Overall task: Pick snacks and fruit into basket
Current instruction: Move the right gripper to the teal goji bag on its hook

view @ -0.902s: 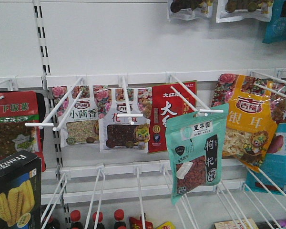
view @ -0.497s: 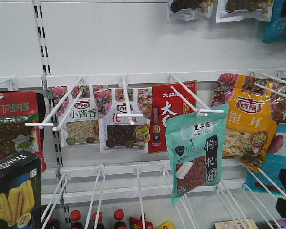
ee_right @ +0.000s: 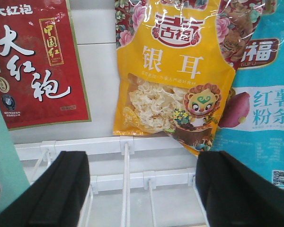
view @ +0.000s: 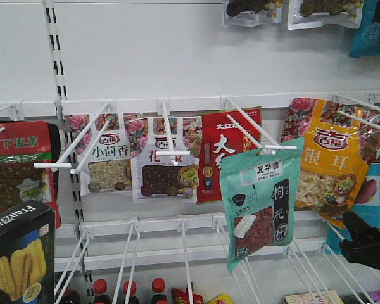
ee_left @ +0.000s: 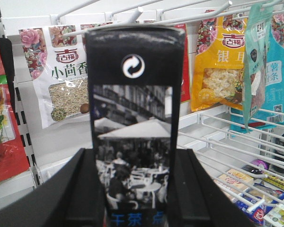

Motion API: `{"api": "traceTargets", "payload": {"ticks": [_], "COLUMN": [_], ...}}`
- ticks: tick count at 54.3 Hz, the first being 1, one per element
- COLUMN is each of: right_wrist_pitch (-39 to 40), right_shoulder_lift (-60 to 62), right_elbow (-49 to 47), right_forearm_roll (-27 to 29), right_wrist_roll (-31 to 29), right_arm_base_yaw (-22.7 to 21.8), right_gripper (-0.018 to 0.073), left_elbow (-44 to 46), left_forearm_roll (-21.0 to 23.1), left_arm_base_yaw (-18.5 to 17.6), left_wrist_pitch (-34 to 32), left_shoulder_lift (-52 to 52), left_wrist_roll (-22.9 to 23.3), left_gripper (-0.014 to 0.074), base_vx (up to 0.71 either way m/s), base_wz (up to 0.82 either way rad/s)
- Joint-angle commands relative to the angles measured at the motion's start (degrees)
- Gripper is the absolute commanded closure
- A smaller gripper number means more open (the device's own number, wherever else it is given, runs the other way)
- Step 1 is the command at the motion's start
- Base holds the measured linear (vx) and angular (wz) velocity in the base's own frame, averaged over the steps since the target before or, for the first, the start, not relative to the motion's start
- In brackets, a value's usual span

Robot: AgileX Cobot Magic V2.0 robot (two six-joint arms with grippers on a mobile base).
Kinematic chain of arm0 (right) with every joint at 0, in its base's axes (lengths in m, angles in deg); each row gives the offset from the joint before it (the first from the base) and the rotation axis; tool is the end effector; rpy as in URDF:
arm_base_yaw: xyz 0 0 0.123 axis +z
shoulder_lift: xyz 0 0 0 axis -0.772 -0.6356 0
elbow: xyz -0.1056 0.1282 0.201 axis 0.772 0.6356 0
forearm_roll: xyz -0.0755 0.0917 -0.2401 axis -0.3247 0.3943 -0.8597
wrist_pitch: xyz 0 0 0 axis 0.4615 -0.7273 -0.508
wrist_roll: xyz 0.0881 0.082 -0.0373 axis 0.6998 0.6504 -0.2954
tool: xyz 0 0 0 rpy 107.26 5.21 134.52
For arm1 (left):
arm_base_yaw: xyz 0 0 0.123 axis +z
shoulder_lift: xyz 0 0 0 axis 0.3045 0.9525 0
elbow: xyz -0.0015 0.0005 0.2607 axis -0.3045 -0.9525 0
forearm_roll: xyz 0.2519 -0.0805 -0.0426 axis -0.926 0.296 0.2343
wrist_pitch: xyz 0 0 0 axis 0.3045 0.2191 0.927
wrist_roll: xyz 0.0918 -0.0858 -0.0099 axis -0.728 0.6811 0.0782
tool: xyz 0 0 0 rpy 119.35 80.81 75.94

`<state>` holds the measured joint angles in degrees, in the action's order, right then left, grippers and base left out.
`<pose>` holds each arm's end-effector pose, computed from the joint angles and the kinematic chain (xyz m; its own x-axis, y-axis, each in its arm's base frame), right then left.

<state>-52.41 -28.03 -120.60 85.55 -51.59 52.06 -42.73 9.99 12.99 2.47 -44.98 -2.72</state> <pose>0.3180 0.0072 0.2551 -0.1226 0.0379 -0.9917 -0.0113 0.9992 0.0396 0.1936 -0.0618 0.2749 0.0269 0.0403 -0.9988 0.4376 0.8979 0.0480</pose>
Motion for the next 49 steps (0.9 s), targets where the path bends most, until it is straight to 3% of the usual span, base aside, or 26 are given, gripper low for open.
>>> {"api": "traceTargets", "payload": {"ticks": [1,30,49], "right_wrist_pitch": [3.95,3.3,6.22], "right_shoulder_lift": [-0.11,-6.37,-6.8], "right_elbow": [-3.06,-9.15,-10.17], "right_forearm_roll": [-3.75,-36.35,-62.32], "right_wrist_roll": [2.99,30.08,51.96], "right_arm_base_yaw": [-0.11,-0.3,-0.3], "right_gripper": [0.0017,0.0017,0.0017], "left_elbow": [1.64,1.64,1.64], "left_forearm_roll": [2.38,2.38,2.38], "left_arm_base_yaw": [0.01,0.01,0.01], "left_wrist_pitch": [-2.36,-2.36,-2.36], "left_shoulder_lift": [0.01,0.01,0.01], "left_wrist_roll": [0.19,0.19,0.19], "left_gripper": [0.0594,0.0594,0.0594], "base_vx": [0.0,0.0,0.0], "base_wz": [0.0,0.0,0.0]}}
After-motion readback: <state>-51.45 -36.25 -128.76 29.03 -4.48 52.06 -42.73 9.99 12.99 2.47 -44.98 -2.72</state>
